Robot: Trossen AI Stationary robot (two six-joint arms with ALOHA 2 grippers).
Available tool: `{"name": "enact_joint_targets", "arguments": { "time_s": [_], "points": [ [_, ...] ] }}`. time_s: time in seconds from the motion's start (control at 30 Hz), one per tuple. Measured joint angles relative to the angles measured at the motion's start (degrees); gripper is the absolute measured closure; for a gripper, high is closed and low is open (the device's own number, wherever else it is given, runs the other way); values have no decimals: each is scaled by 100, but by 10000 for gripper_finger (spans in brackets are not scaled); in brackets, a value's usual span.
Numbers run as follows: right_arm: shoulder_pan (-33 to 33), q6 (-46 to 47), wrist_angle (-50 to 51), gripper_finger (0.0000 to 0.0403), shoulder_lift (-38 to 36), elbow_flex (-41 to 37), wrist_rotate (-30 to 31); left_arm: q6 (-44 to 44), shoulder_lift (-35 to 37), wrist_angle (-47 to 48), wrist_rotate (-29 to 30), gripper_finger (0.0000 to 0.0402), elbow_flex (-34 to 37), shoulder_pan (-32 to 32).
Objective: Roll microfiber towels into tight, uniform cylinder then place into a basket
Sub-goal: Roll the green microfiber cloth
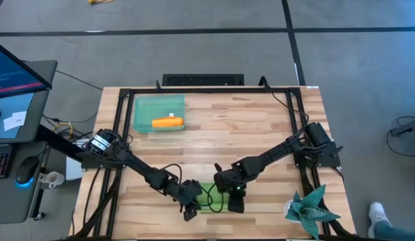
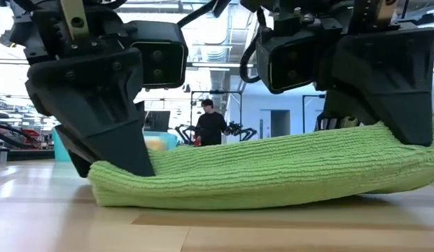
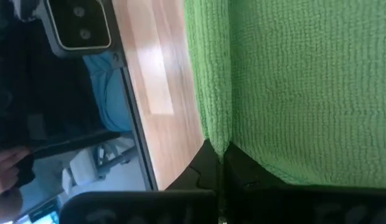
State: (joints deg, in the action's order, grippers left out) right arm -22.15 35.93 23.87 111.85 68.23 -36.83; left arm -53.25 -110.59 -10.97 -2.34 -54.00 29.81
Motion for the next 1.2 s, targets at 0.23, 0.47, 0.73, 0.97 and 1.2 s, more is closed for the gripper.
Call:
{"name": "enact_joint_targets", "arguments": {
  "time_s": [0.23,0.47,0.73,0.97,1.2],
  "points": [
    [-26,-66,-71,384,151,-7,371,36,-9,48,0,394,7,47],
    [51,-229,-192,385,376,-4,289,109,-9,113,93,394,10,58],
    [83,203,-51,387,367,-2,327,205,-7,121,421,394,11,57],
    [81,220,-54,382,367,-7,356,548,-7,121,504,357,13,63],
    [81,220,-56,386,367,-9,373,561,-2,90,541,287,11,63]
  ]
}}
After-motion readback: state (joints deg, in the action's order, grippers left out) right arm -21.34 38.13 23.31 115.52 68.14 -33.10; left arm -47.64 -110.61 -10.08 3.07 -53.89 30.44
